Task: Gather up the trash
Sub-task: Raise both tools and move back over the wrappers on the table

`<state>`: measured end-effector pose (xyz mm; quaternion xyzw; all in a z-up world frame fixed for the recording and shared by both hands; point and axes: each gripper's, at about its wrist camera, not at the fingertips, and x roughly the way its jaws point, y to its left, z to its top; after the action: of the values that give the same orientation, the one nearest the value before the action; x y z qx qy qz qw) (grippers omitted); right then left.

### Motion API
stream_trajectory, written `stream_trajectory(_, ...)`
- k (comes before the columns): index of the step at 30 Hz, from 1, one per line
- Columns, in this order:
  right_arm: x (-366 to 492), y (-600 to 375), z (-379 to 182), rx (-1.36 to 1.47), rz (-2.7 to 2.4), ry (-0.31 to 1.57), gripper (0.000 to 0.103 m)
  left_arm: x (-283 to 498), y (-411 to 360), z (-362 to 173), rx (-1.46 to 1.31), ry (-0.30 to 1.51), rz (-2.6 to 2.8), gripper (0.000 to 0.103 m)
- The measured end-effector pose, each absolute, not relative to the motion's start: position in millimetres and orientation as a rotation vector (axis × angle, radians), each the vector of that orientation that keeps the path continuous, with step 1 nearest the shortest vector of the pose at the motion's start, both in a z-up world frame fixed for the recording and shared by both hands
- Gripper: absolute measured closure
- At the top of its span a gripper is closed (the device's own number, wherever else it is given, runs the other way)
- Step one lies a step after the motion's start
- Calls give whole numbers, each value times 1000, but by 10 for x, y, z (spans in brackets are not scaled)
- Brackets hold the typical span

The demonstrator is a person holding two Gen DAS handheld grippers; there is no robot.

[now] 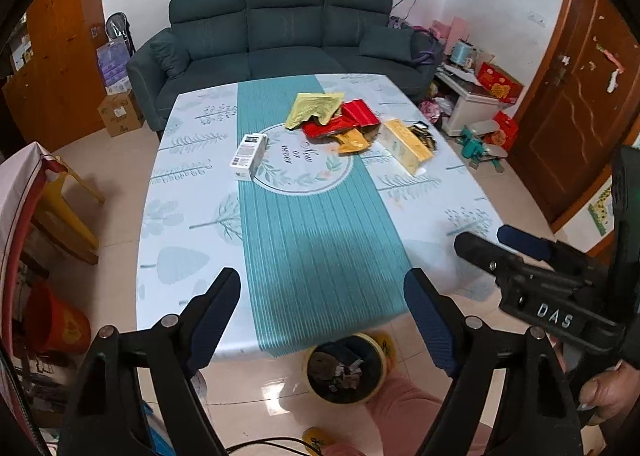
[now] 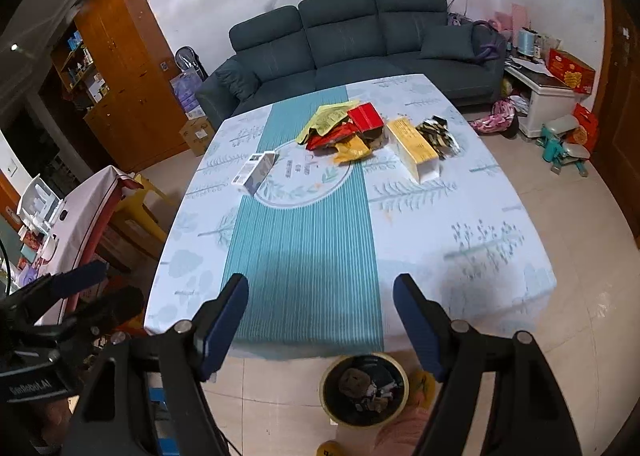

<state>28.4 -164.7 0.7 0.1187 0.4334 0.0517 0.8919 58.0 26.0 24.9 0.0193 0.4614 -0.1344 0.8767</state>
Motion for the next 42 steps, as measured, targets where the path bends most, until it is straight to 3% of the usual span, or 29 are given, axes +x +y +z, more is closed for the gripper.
stream_trajectory(15,2475,-2007,-600,229,218,1063,33,2399,-195,-223,-26,1060,-93,21)
stream_trajectory(29,3482,-1810,-1364,132,212,1227,35,3025,-273,-617,-132,1143,13,21)
stream_trajectory(42,3382,-1553,-1355,-67,386,1147,90,3057,-246,-708,-166,1163,49,21)
